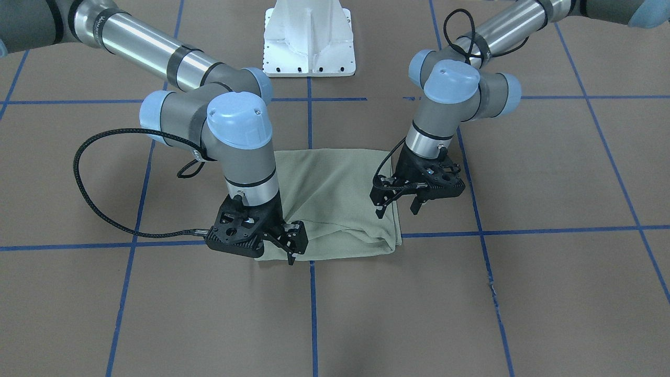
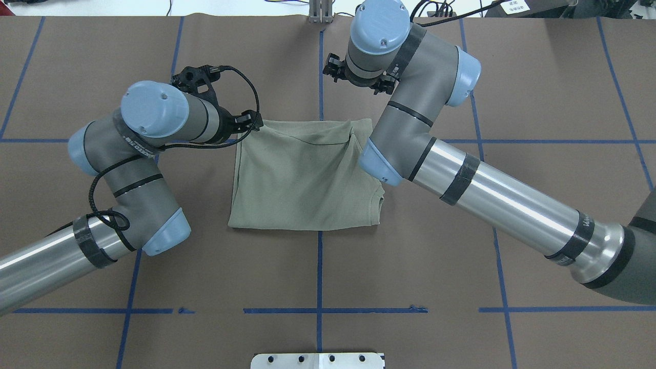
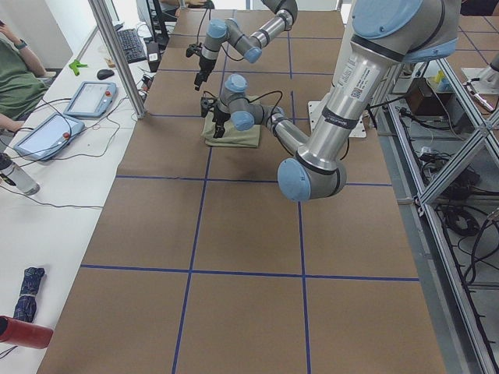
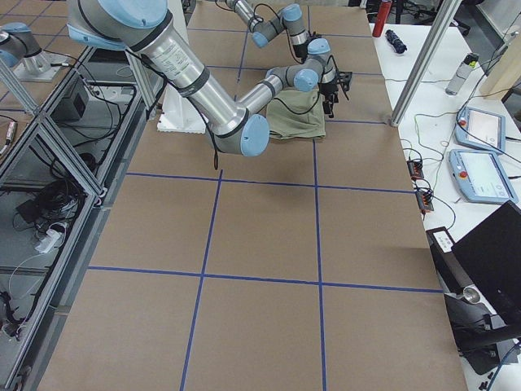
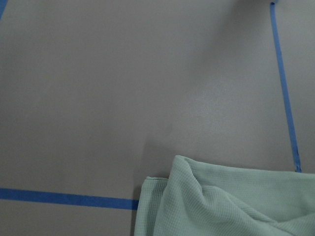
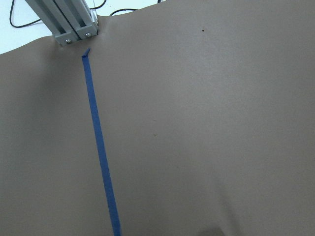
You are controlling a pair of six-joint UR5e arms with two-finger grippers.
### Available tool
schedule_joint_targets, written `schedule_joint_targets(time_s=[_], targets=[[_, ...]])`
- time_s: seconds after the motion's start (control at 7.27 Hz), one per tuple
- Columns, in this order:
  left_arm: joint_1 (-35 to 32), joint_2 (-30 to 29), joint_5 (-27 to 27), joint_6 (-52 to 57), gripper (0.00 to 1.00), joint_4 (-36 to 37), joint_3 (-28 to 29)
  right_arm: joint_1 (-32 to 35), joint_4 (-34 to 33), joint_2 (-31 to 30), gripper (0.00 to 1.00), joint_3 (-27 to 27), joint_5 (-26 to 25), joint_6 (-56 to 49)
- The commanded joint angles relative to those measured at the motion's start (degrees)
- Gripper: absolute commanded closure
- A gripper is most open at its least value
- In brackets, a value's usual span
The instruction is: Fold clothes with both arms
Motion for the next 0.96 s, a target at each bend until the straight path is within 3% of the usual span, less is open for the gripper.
schedule_joint_targets(time_s=[0.0, 0.41, 0.55, 0.69, 0.83], targets=[[0.95, -3.03, 1.21, -6.21, 0.26, -0.01, 4.36, 0.13, 0.02, -0.90, 0.00, 1.05, 0.32, -0.23], [0.96, -5.33, 2.79, -7.63, 0.35, -4.03, 9.98, 0.04, 0.11, -2.22, 0.00, 2.11, 0.05, -0.14], [0.96, -5.25, 2.79, -7.46, 0.55, -4.14, 10.09, 0.04, 0.11, -2.30, 0.00, 2.11, -0.04, -0.14], [0.96, -4.90, 2.79, -5.45, 1.00, -4.06, 9.65, 0.04, 0.11, -2.22, 0.00, 2.11, -0.12, -0.14], [0.61, -4.54, 2.70, -1.52, 1.00, -3.97, 9.04, 0.04, 0.20, -2.22, 0.00, 2.11, -0.12, -0.14]])
